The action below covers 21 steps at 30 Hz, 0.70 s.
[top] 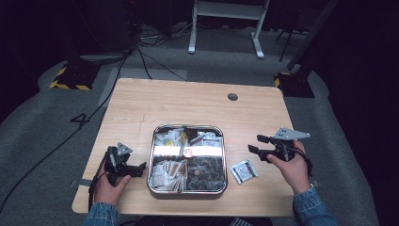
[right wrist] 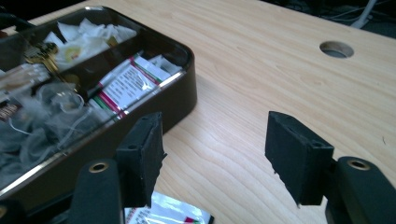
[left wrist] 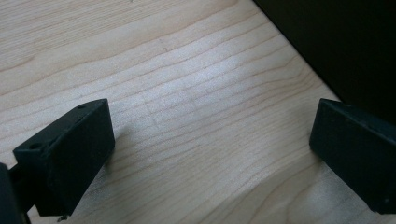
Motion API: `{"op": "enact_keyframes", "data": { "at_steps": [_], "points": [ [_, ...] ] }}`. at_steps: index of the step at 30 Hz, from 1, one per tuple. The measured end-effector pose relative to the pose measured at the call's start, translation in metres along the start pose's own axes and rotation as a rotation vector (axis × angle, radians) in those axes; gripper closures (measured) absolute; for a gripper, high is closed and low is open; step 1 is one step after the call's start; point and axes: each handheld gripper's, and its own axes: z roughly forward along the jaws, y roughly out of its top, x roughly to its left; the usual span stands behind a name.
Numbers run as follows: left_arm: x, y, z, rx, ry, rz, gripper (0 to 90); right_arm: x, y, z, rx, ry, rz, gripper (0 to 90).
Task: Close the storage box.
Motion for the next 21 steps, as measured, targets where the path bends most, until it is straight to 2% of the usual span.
{"op": "enact_keyframes", "data": {
  "at_steps": [7, 12, 21],
  "points": [
    [0.000, 0.000, 0.000, 0.000, 0.001, 0.000, 0.3, -0.011, -0.017, 0.003, 0.023, -0.022, 0.035, 38.1],
    [0.000, 0.000, 0.000, 0.000, 0.001, 0.000, 0.3, -0.022, -0.035, 0.007, 0.024, -0.057, 0.054, 37.9],
    [0.000, 0.000, 0.000, 0.000, 0.000, 0.000, 0.3, -0.033, -0.059, 0.013, 0.042, -0.074, 0.076, 37.1]
  ]
}}
